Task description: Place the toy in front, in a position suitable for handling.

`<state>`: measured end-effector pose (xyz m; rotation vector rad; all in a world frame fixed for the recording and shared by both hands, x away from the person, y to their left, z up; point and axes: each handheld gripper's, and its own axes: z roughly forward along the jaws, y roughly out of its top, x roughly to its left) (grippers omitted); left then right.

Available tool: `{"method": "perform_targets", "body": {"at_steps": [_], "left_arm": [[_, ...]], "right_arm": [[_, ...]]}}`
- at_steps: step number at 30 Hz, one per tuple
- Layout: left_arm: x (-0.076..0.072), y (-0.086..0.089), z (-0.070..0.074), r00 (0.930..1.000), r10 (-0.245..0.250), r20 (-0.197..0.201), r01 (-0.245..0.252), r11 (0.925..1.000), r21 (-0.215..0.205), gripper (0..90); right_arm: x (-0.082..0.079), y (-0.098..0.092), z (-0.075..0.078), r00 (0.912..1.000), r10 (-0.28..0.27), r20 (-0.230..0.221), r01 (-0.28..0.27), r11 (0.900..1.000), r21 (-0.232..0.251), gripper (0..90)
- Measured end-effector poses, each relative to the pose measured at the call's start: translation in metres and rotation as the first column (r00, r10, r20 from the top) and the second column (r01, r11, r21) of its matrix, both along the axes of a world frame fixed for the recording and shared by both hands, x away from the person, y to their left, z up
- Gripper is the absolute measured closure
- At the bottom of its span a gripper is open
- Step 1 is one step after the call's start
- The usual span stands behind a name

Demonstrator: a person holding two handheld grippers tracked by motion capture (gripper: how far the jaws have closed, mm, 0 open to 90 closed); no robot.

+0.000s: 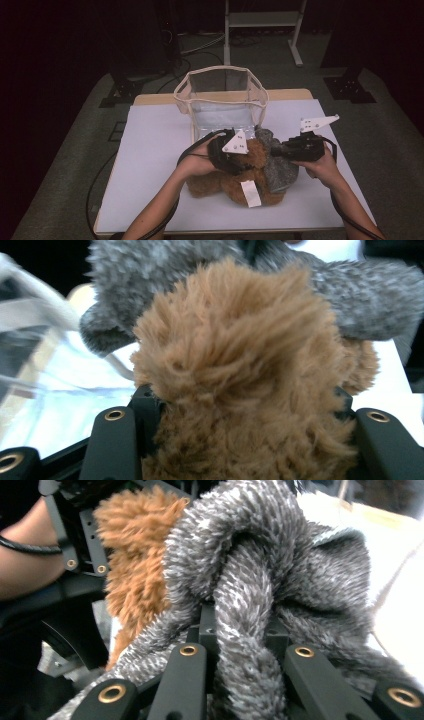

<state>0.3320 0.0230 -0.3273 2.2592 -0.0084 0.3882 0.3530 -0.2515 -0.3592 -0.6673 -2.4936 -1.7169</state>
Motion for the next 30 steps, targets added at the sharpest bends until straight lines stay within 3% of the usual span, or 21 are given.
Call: {"method": "perform_targets", "body": {"at_steps": [3, 6, 10, 13, 16, 19, 20, 24, 26, 30], "left_arm": [[0.000, 0.007, 0.003, 0.9996, 0.027, 0.012, -0.027, 0.9996, -0.009, 40.4], [-0.001, 0.011, 0.004, 0.9999, 0.014, 0.007, -0.014, 0.9999, 0.003, 40.5], [-0.006, 0.009, 0.006, 0.9997, -0.019, -0.012, 0.019, 0.9998, -0.006, 40.5], [-0.007, 0.011, 0.010, 1.0000, -0.002, 0.003, 0.002, 0.9997, -0.023, 40.6], [-0.008, 0.015, 0.012, 1.0000, 0.001, 0.006, -0.001, 0.9998, -0.020, 40.7], [-0.010, 0.014, 0.010, 0.9999, -0.013, -0.005, 0.013, 0.9999, -0.001, 40.6], [-0.011, 0.012, 0.009, 0.9998, -0.020, -0.002, 0.020, 0.9997, 0.011, 40.6], [-0.014, 0.010, 0.012, 0.9995, -0.030, -0.008, 0.030, 0.9994, -0.016, 40.7], [-0.015, 0.010, 0.015, 0.9995, -0.031, -0.002, 0.031, 0.9995, -0.007, 40.7], [-0.015, 0.012, 0.016, 0.9996, -0.029, -0.002, 0.029, 0.9996, 0.005, 40.6]], "right_arm": [[-0.004, 0.004, -0.001, 0.9997, 0.025, -0.008, -0.025, 1.000, 0.005, 77.6], [-0.014, 0.007, -0.006, 0.9984, 0.056, -0.008, -0.056, 0.997, -0.060, 77.5], [-0.009, 0.006, 0.005, 0.9997, 0.020, 0.013, -0.020, 0.999, -0.049, 77.4], [-0.004, 0.009, 0.011, 0.9996, 0.024, 0.014, -0.023, 0.999, -0.026, 77.5], [-0.006, 0.010, 0.004, 0.9996, 0.029, -0.003, -0.029, 0.999, -0.037, 77.5], [-0.007, 0.009, -0.010, 0.9998, 0.011, -0.019, -0.013, 0.994, -0.111, 77.4], [-0.007, 0.007, -0.012, 0.9998, 0.002, -0.020, -0.005, 0.995, -0.102, 77.3], [-0.007, 0.006, -0.005, 1.0000, -0.003, -0.009, 0.002, 0.998, -0.066, 77.4], [-0.006, 0.005, -0.007, 0.9999, 0.004, -0.016, -0.005, 0.998, -0.064, 77.4], [-0.006, -0.005, -0.020, 0.9990, -0.033, -0.031, 0.028, 0.990, -0.136, 77.2]]}}
